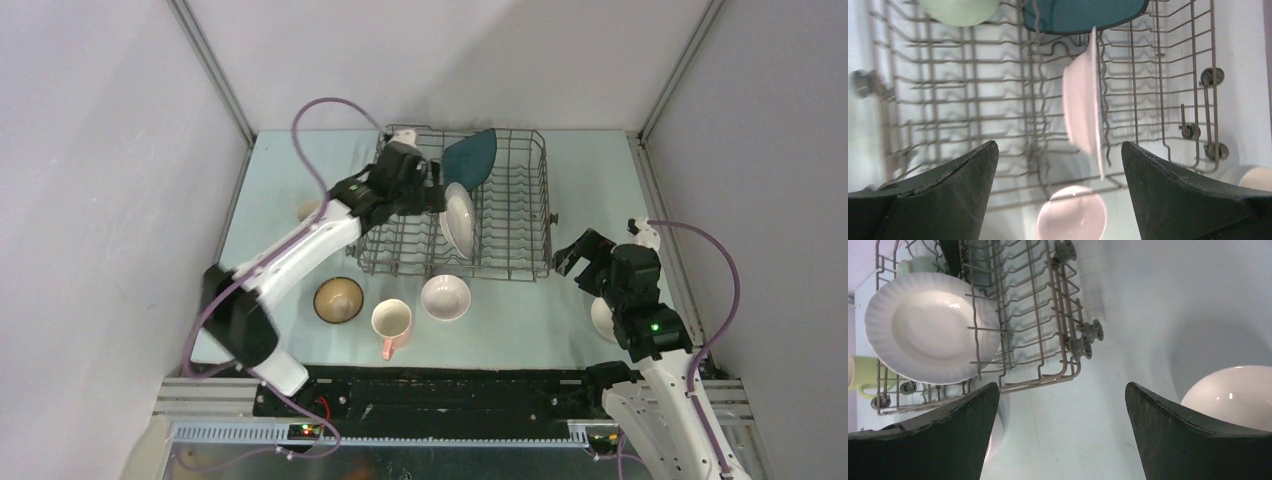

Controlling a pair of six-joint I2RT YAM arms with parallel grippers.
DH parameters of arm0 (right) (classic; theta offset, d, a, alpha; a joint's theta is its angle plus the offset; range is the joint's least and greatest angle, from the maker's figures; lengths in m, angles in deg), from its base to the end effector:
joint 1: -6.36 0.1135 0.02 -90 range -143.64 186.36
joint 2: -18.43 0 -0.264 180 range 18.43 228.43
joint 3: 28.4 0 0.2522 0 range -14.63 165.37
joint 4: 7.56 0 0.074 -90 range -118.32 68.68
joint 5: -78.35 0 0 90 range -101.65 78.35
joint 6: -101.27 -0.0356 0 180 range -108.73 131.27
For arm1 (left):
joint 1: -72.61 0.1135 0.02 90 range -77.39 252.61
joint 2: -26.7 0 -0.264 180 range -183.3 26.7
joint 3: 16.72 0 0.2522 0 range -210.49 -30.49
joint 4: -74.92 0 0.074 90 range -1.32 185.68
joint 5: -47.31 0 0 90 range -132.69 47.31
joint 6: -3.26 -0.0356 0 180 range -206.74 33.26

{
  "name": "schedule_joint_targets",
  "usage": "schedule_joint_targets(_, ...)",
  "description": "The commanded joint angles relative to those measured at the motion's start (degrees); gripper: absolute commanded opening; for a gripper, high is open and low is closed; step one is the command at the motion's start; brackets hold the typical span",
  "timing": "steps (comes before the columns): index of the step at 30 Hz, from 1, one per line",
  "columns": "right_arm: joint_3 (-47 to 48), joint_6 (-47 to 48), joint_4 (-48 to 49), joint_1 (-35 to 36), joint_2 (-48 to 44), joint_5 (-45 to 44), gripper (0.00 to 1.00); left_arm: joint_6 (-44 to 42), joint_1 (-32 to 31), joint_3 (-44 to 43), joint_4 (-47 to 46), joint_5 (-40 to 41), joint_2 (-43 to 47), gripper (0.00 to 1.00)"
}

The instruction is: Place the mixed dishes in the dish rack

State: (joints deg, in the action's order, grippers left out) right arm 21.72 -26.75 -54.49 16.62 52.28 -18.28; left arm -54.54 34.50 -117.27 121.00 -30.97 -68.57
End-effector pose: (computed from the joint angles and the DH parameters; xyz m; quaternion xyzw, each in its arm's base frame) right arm 0.1355 0.0203 0.2754 0.2359 0.8352 0.1563 0.4715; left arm 0.3017 -0.2275 0.3285 0.0042 0.9055 -0.1625 0.3920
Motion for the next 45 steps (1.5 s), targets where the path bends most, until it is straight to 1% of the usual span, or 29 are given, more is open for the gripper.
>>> schedule_joint_targets(1, 1.4, 4.0, 3.9, -0.2, -0.1, 4.6, 1.00, -3.3, 1.7, 8.4, 0.9, 5.1, 17.4, 1.00)
schedule_joint_targets(2, 1.4, 4.5, 4.2, -0.3, 0.0, 5.3, 0.99, -3.4, 2.0, 10.2, 0.3, 5.7, 22.6, 1.00)
schedule_joint_targets(3, 1.4, 4.7, 4.4, -0.3, 0.3, 5.7, 1.00, -3.4, 2.2, 13.6, 0.1, 6.7, 24.9, 1.00)
schedule_joint_targets(4, 1.4, 5.1, 4.7, -0.2, 0.4, 6.7, 1.00, -3.4, 2.6, 15.0, 0.1, 6.8, 29.2, 1.00)
schedule_joint_targets(6, 1.4, 5.9, 5.5, -0.3, 0.6, 8.7, 0.99, -3.1, 3.1, 18.8, 1.0, 6.9, 34.6, 1.00)
schedule_joint_targets(13, 1.4, 6.3, 6.3, -0.2, 1.9, 8.5, 1.00, -3.4, 3.3, 28.7, 3.9, 4.7, 47.9, 1.00)
schedule_joint_targets(15, 1.4, 5.3, 5.8, -0.2, 2.4, 7.2, 0.99, -3.3, 3.3, 30.7, 5.0, 4.0, 49.9, 1.00)
schedule_joint_targets(18, 1.4, 2.7, 3.9, -0.2, 2.9, 0.9, 0.99, -2.3, 3.3, 32.5, 7.2, 5.1, 50.9, 1.00)
schedule_joint_targets(21, 1.4, -0.2, 0.6, -0.3, 2.6, -5.0, 0.98, -2.5, 3.3, 33.9, 7.5, 4.2, 51.3, 1.00)
schedule_joint_targets(23, 1.4, -1.0, -1.2, -0.4, 1.8, -8.5, 0.98, -3.5, 3.3, 34.7, 7.1, 2.2, 51.7, 1.00)
schedule_joint_targets(26, 1.8, -2.3, -3.7, -0.6, 0.8, -13.5, 0.99, -5.9, 3.3, 34.1, 7.7, 1.3, 51.9, 1.00)
schedule_joint_targets(29, 2.9, -5.6, -8.7, -0.8, 2.0, -20.7, 0.99, -8.6, 3.3, 32.6, 9.5, -0.3, 51.7, 1.00)
schedule_joint_targets(31, 4.0, -8.3, -11.7, -1.2, 3.7, -23.8, 0.99, -10.6, 3.3, 31.5, 10.6, -0.2, 51.7, 1.00)
schedule_joint_targets(33, 5.0, -8.6, -12.9, -2.8, 5.8, -24.1, 0.99, -12.4, 3.4, 31.0, 11.1, 0.1, 52.2, 1.00)
schedule_joint_targets(35, 5.7, -7.3, -13.0, -6.4, 8.1, -22.6, 0.99, -14.4, 3.3, 31.5, 10.4, -0.9, 53.3, 1.00)
schedule_joint_targets(36, 5.9, -6.8, -12.7, -10.5, 8.8, -21.4, 1.00, -16.3, 3.3, 32.4, 9.1, -1.9, 54.4, 1.00)
schedule_joint_targets(37, 5.9, -6.5, -12.5, -14.9, 10.4, -17.9, 1.00, -17.8, 3.3, 32.9, 8.4, -4.4, 55.0, 1.00)
schedule_joint_targets(39, 5.9, -6.2, -11.7, -19.3, 12.8, -14.1, 1.00, -18.6, 3.3, 35.0, 5.9, -6.8, 56.5, 1.00)
schedule_joint_targets(42, 5.9, -6.7, -10.9, -21.7, 15.4, -14.1, 0.99, -19.2, 3.3, 36.9, 2.1, -10.6, 57.8, 1.00)
schedule_joint_targets(44, 5.9, -6.4, -10.2, -22.9, 16.5, -15.2, 0.94, -19.5, 3.3, 37.5, 1.3, -11.2, 57.8, 1.00)
schedule_joint_targets(45, 5.9, -6.5, -9.9, -23.7, 16.9, -16.0, 0.87, -19.8, 3.3, 37.8, 1.3, -11.2, 57.7, 1.00)
